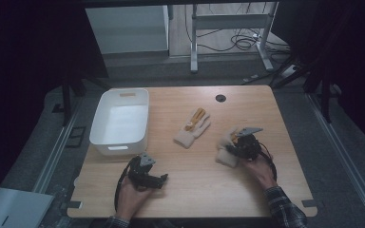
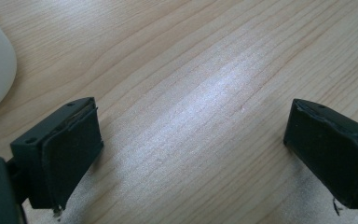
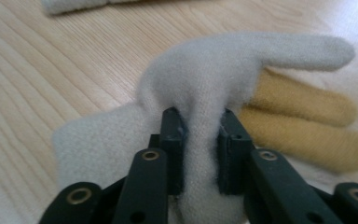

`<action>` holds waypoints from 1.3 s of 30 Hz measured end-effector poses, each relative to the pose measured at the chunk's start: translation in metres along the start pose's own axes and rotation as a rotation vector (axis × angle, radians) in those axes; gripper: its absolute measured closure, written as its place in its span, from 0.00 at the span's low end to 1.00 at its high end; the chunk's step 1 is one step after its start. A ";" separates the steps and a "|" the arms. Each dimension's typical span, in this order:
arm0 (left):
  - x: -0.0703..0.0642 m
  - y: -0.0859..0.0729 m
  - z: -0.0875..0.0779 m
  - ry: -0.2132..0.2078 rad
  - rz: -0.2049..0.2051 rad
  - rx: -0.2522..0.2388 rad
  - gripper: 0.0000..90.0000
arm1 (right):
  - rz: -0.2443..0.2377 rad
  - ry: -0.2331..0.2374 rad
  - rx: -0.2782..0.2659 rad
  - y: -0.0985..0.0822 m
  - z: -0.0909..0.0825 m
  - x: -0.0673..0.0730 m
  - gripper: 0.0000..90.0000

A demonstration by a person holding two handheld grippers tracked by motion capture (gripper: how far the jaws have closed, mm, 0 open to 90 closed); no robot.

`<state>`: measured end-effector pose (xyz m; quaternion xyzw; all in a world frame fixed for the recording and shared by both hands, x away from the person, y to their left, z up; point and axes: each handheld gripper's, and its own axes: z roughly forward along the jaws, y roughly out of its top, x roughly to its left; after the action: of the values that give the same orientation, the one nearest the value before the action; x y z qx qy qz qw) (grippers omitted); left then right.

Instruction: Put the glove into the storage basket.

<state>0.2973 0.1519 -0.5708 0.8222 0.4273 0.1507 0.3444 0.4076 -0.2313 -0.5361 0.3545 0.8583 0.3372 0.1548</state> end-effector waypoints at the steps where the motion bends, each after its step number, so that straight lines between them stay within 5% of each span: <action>1: 0.000 0.000 0.000 0.000 0.000 0.000 0.04 | -0.008 0.000 -0.005 0.001 -0.002 0.001 0.85; 10: 0.000 0.000 0.000 0.000 0.000 0.001 0.04 | -0.031 0.079 -0.040 0.014 -0.025 0.020 0.86; 19: 0.000 0.000 0.000 0.000 -0.002 0.001 0.04 | -0.124 0.201 -0.016 0.010 -0.023 0.068 0.84; 21: 0.000 0.000 0.000 0.000 0.000 0.000 0.04 | -0.138 0.225 -0.002 0.006 -0.016 0.077 0.79; 24: 0.000 0.000 0.000 0.000 0.001 0.000 0.04 | -0.174 0.215 0.004 0.000 -0.007 0.085 0.60; 26: 0.000 0.000 0.000 0.000 0.001 0.001 0.04 | -0.181 0.208 -0.020 0.000 -0.008 0.083 0.51; 31: 0.000 0.000 0.000 0.000 0.002 0.001 0.04 | -0.128 0.184 -0.077 0.010 -0.019 0.064 0.46; 39: 0.000 0.000 0.000 0.000 0.001 0.001 0.04 | -0.046 0.159 -0.083 0.031 0.000 0.037 0.58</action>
<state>0.2973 0.1520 -0.5707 0.8227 0.4269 0.1506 0.3438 0.3974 -0.1883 -0.5159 0.3003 0.8610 0.3960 0.1085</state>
